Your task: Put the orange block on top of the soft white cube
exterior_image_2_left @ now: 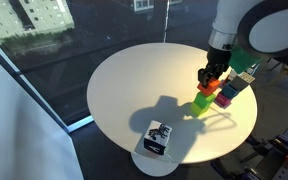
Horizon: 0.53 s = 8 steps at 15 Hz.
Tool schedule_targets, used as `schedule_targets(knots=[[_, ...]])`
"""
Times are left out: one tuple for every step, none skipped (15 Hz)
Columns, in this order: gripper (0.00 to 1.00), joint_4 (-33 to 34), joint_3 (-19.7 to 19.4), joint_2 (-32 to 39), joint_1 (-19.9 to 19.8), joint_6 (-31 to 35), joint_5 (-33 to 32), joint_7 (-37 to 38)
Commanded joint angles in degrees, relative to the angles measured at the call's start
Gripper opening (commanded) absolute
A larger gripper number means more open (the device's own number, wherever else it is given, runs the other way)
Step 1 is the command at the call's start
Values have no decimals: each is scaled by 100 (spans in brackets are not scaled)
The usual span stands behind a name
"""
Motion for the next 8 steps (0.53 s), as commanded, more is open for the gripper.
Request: schedule_targets(knots=[[28, 95, -34, -331, 25, -504, -33, 119], [28, 115, -41, -413, 4, -638, -62, 135], [28, 128, -53, -494, -22, -743, -108, 160], [28, 146, -67, -571, -48, -847, -120, 144], [28, 161, -82, -639, -74, -926, -139, 160], [28, 172, -102, -718, -114, -1001, -173, 162], [28, 180, -130, -789, -154, -1054, -196, 147], [28, 191, -154, -854, -204, -1103, -223, 146]])
